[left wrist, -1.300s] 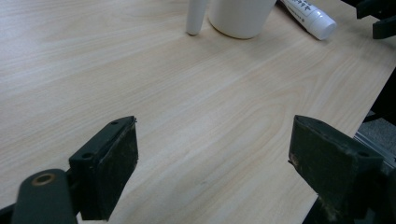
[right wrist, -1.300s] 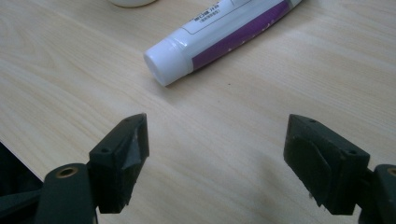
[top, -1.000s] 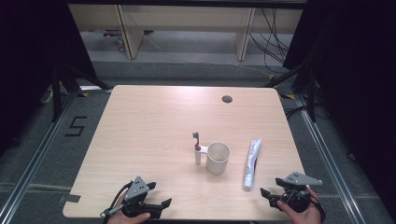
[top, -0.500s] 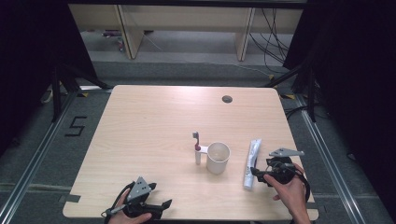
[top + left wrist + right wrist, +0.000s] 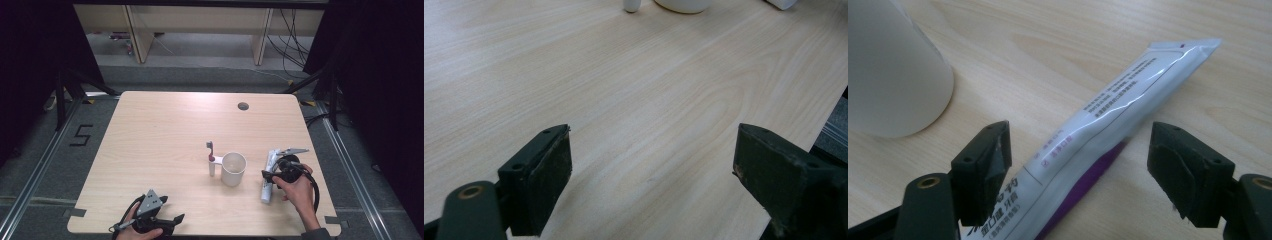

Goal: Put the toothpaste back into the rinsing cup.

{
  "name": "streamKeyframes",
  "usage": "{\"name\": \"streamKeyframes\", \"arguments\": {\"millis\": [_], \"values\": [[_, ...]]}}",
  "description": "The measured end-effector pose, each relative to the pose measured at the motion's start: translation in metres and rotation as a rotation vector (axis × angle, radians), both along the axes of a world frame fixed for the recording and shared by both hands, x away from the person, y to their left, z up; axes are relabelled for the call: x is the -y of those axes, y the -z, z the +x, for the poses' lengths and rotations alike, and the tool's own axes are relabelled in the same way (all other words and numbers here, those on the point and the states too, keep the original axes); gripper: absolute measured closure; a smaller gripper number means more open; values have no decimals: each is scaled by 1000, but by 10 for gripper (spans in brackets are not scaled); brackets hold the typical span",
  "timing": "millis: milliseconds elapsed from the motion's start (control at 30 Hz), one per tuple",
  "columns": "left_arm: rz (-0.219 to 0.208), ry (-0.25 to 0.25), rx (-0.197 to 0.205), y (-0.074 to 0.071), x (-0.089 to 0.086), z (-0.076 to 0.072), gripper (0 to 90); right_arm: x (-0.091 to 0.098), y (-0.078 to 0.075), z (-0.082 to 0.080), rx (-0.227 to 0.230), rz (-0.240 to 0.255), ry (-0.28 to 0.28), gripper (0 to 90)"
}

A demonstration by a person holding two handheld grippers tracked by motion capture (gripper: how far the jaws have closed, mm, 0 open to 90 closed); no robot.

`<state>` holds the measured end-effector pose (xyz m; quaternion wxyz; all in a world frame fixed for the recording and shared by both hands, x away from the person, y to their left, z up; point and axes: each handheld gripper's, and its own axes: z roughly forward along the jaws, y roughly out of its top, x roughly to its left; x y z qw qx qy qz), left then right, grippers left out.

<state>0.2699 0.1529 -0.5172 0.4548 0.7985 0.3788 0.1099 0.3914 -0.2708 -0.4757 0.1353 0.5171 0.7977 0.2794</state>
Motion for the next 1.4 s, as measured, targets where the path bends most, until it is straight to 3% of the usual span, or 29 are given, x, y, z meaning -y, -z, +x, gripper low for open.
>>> {"name": "streamKeyframes", "arguments": {"millis": [33, 133, 167, 200, 233, 267, 300, 500, 700, 800, 867, 900, 933, 1000, 1067, 1267, 1333, 1367, 1400], "values": [[-5, -1, 0, 0, 0, 0, 151, -3, 1, 0, -5, 2, 30, 251], [9, 5, 3, -1, -1, 1, 151, -5, 5, 4, -9, -25, 17, 244], [9, 5, 3, -1, -1, 1, 151, -6, 5, 4, -35, -16, 29, 245], [-6, -3, 3, 0, 0, 0, 151, -7, 5, 4, -33, -17, 39, 251], [12, 3, -1, -2, -1, -1, 151, -6, 7, 7, -16, -34, 26, 261], [4, 3, 4, -1, -1, 0, 151, -6, 6, 8, -36, -39, 26, 266], [4, 3, 4, -1, -1, 0, 151, -7, 8, 9, -16, -31, 26, 276], [2, -4, 2, -2, -1, 0, 151, -7, 8, 11, -32, -52, 22, 318], [1, 0, 3, -1, -1, 0, 152, -6, 8, 13, -71, -54, 29, 388], [13, 6, 4, -2, -1, -1, 152, -6, 9, 13, -126, -50, 47, 480], [7, 3, 3, -2, -1, 0, 152, -2, 10, 13, -122, -58, 26, 517], [8, 5, 0, -1, -1, 0, 151, -4, 9, 11, -158, -46, 46, 531], [9, 2, 0, -1, 0, -1, 152, -2, 10, 11, -143, -50, 31, 545], [3, 7, 3, -1, 0, -1, 152, -3, 8, 11, -161, -49, 36, 558], [6, 6, 3, -1, 0, -1, 152, -1, 6, 14, -176, -89, -6, 572], [7, 13, 1, 0, 1, -1, 164, -6, 2, 18, -226, -150, -20, 586], [38, 41, 8, -2, -1, 0, 171, -6, 1, 20, -255, -186, -20, 593], [19, 25, 6, -1, 0, -1, 170, -6, 0, 22, -245, -199, -41, 598], [18, 23, 7, -1, 1, -1, 170, -8, -1, 21, -275, -191, -16, 604]]}}
